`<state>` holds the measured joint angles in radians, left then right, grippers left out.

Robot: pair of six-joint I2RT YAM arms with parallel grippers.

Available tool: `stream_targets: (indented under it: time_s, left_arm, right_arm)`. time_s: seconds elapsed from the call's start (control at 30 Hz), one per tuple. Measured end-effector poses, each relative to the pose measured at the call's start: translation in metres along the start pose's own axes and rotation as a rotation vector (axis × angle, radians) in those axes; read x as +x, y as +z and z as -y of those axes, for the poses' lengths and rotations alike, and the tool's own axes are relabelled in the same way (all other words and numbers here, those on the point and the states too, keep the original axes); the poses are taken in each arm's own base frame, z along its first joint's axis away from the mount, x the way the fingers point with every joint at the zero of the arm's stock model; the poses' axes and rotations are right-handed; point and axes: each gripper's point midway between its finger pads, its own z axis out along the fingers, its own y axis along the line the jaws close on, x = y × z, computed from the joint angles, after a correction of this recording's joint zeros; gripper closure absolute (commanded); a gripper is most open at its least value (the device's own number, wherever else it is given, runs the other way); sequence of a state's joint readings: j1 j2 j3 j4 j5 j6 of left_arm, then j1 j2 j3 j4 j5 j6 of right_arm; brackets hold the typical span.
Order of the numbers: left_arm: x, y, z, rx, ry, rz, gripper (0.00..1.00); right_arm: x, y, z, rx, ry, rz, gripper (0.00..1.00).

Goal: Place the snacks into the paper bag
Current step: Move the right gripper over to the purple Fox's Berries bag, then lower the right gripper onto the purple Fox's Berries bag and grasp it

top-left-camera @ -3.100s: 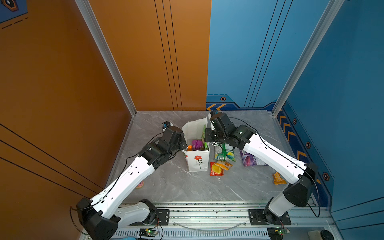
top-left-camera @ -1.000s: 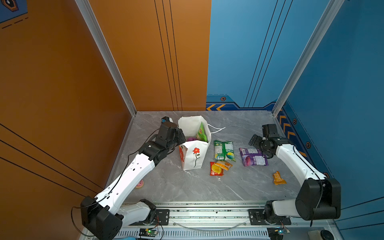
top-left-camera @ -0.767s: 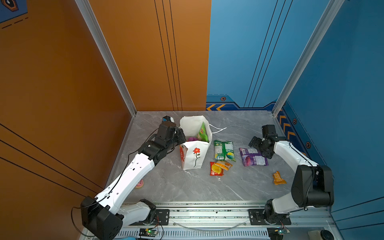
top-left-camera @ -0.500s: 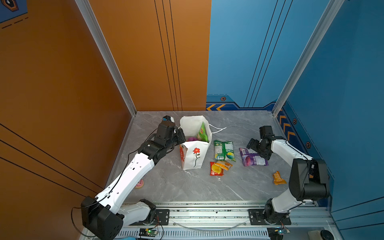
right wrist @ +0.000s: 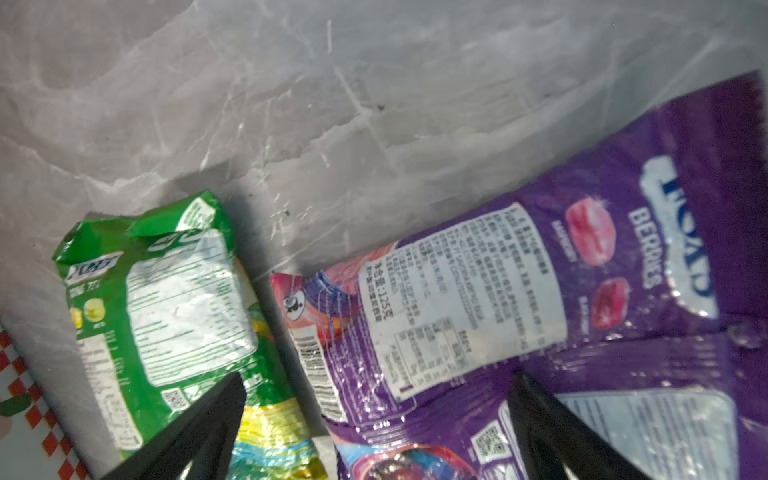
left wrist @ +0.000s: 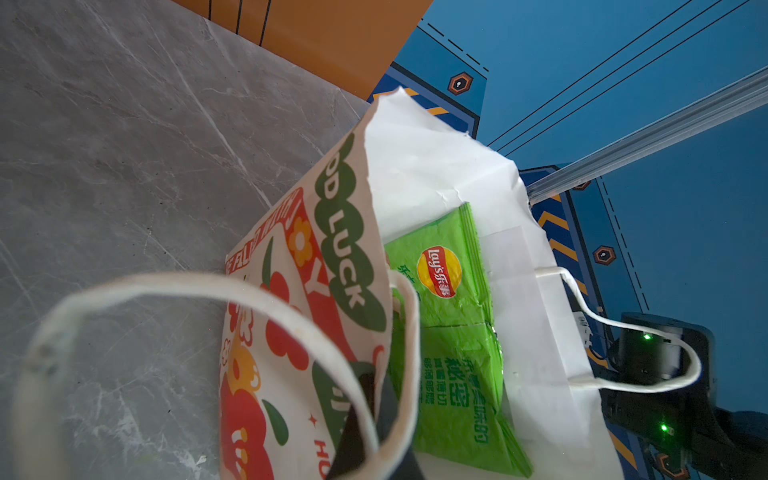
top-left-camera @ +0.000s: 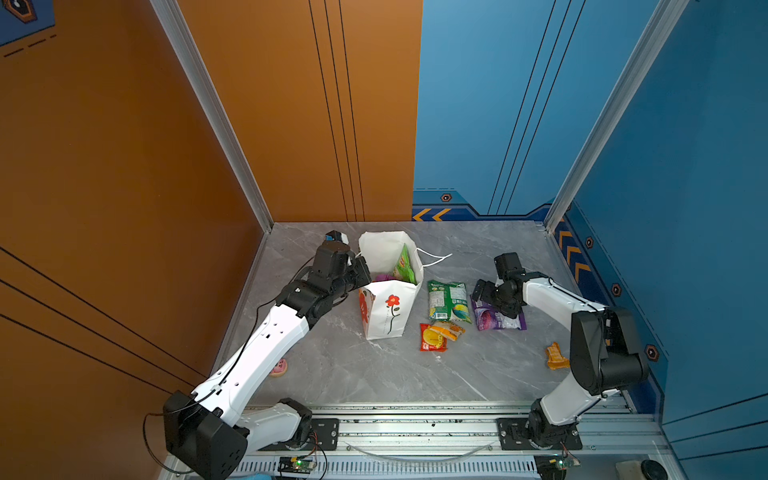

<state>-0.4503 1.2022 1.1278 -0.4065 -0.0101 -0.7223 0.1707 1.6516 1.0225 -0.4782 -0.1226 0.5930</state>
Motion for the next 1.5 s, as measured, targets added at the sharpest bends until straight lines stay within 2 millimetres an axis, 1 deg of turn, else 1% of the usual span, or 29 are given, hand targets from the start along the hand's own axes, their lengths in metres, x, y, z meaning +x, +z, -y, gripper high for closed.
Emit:
stream_targets:
  time_s: [0.1,0.2,0.27,0.37,0.47,0.53,0.63,0.7,0.87,1.0,1.1,1.23,1.5]
  left_arm:
    - [0.000,0.000,0.000,0.001,0.000,-0.002,1.00]
    - [0.000,0.001,0.001,0.003,0.000,-0.002,1.00]
    - [0.000,0.001,0.001,0.007,0.000,-0.003,1.00]
    - [0.000,0.001,0.002,0.009,-0.001,-0.005,1.00]
    - [-0.001,0.001,0.001,0.008,-0.003,-0.003,1.00]
    - [0.000,0.001,0.001,0.009,-0.003,-0.005,1.00]
    - [0.000,0.001,0.001,0.010,-0.003,-0.005,1.00]
    - [0.000,0.001,0.001,0.010,-0.003,-0.005,1.00]
    - [0.000,0.001,0.001,0.010,-0.003,-0.005,1.00]
    - [0.000,0.001,0.001,0.009,-0.003,-0.005,1.00]
    - [-0.001,0.001,0.000,0.009,-0.004,-0.004,1.00]
    - [0.000,0.002,0.001,0.010,-0.004,-0.008,1.00]
    - [-0.001,0.002,-0.001,0.007,-0.006,-0.006,1.00]
  right_arm:
    - [0.006,0.000,-0.012,-0.018,-0.020,-0.010,0.00]
    - [0.009,-0.002,-0.019,-0.028,-0.036,-0.016,0.00]
    - [0.009,-0.006,-0.021,-0.035,-0.042,-0.016,0.00]
    - [0.003,-0.019,-0.017,-0.041,-0.049,-0.002,0.00]
    - [-0.013,-0.035,-0.004,-0.047,-0.023,0.039,0.00]
    - [-0.026,-0.045,0.013,-0.040,0.018,0.068,0.01]
    - [-0.039,-0.052,0.038,-0.021,0.077,0.093,0.02]
    - [-0.041,-0.052,0.049,-0.006,0.100,0.090,0.05]
    - [-0.033,-0.046,0.060,-0.001,0.123,0.055,0.11]
    - [-0.024,-0.035,0.075,0.010,0.162,0.011,0.12]
    - [-0.020,-0.029,0.081,0.021,0.179,-0.011,0.14]
    - [-0.016,-0.020,0.079,0.004,0.185,-0.032,0.18]
    - [-0.004,-0.003,0.077,-0.028,0.209,-0.075,0.29]
